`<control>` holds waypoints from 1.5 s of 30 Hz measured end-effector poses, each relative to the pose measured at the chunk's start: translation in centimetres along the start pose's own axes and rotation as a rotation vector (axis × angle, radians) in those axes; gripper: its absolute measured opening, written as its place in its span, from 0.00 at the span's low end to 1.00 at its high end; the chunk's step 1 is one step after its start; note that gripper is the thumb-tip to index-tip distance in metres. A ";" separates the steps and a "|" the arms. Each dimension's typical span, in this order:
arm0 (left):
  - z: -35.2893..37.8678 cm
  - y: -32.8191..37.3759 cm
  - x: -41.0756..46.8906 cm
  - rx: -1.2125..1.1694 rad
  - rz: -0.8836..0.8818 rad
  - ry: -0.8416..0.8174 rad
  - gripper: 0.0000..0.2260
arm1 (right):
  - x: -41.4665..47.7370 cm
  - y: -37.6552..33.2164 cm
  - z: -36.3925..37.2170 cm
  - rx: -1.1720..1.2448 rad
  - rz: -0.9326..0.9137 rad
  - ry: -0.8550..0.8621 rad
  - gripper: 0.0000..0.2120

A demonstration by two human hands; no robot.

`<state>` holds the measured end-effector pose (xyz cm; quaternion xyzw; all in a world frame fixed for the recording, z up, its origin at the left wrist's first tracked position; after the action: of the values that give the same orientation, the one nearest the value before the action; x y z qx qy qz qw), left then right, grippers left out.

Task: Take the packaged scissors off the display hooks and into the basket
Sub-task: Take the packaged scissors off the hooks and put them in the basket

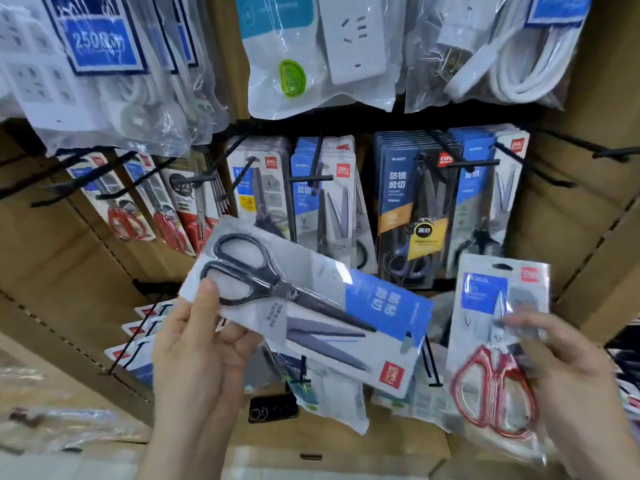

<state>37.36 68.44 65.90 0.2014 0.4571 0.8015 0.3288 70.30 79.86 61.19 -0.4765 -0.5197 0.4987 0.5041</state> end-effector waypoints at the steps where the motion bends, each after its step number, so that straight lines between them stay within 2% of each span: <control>1: -0.3 -0.5 -0.3 -0.059 -0.027 0.021 0.09 | -0.2 0.6 0.1 0.003 0.040 -0.006 0.19; 3: 0.1 -2.2 -1.2 -0.119 -0.097 0.021 0.09 | -1.4 0.9 1.9 0.103 0.111 -0.081 0.07; 4: 0.4 -3.1 -1.9 -0.150 -0.132 0.021 0.08 | -2.0 0.7 3.3 0.132 0.148 -0.163 0.11; 6: 1.1 -5.1 -3.3 -0.233 -0.171 0.021 0.09 | -2.8 0.8 5.5 0.137 0.153 -0.297 0.32; 7: 1.6 -5.8 -4.0 -0.276 -0.180 -0.005 0.16 | -3.0 0.2 6.4 0.156 0.136 -0.310 0.33; 9: 1.7 -6.8 -4.9 -0.349 -0.228 -0.048 0.35 | -2.9 -1.2 7.0 0.242 0.136 -0.271 0.17; 10: 1.2 -7.2 -5.0 -0.347 -0.266 -0.047 0.41 | -2.6 -1.6 7.0 0.261 0.147 -0.221 0.10; 11: 0.5 -7.4 -5.0 -0.314 -0.293 -0.047 0.43 | -2.1 -2.1 6.7 0.242 0.138 -0.194 0.06; 13: -1.8 -7.0 -4.3 -0.164 -0.260 0.009 0.39 | -1.3 -2.9 6.1 0.211 0.098 -0.180 0.05; 14: -2.9 -6.2 -3.7 -0.027 -0.190 0.050 0.33 | -1.1 -3.5 6.1 0.186 0.077 -0.178 0.05; 16: -3.6 -3.4 -3.0 0.382 -0.010 0.068 0.21 | -0.6 -4.2 6.1 0.116 0.027 -0.213 0.03; 18: -1.6 -1.4 -2.7 0.628 0.137 -0.066 0.13 | -0.3 -5.1 6.8 0.028 -0.059 -0.271 0.03; 21: 3.7 -0.6 -3.2 0.718 0.234 -0.366 0.03 | -0.3 -6.1 9.0 -0.118 -0.167 -0.380 0.07; 22: 4.9 -0.9 -3.3 0.745 0.257 -0.411 0.04 | -0.4 -6.5 9.7 -0.151 -0.201 -0.407 0.07; 26: 6.3 -1.4 -2.5 0.807 0.300 -0.347 0.10 | -0.1 -7.2 10.6 -0.259 -0.294 -0.409 0.09; 30: 6.5 -2.4 -2.1 0.736 0.180 -0.448 0.04 | 0.2 -6.9 10.7 -0.243 -0.324 -0.360 0.08; 34: 6.0 -1.3 -1.7 0.430 0.186 -0.378 0.08 | 0.6 -6.6 10.2 -0.244 -0.309 -0.299 0.14; 36: 5.9 -0.2 -1.0 0.359 0.218 -0.323 0.10 | 0.5 -6.2 10.2 -0.226 -0.283 -0.339 0.15; 40: 6.8 0.7 0.0 0.431 0.271 -0.279 0.10 | -0.2 -5.0 11.5 -0.264 -0.255 -0.431 0.10; 43: 7.2 0.7 0.5 0.435 0.273 -0.265 0.13 | 0.0 -4.5 11.8 -0.237 -0.236 -0.412 0.04; 45: 7.8 0.8 0.9 0.428 0.250 -0.266 0.15 | 0.3 -4.3 11.8 -0.234 -0.226 -0.385 0.04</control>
<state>41.25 73.46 70.52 0.4245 0.5404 0.6876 0.2345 58.55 79.54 65.58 -0.3666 -0.7104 0.4573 0.3897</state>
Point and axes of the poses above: each hand's wrist, its own x-axis towards the middle knuckle, its own z-axis out of the palm, y = z × x, the point moved 6 cm from there along x, towards the middle knuckle, and after that the axes turned 6 degrees about -y, right-handed, at the moved point
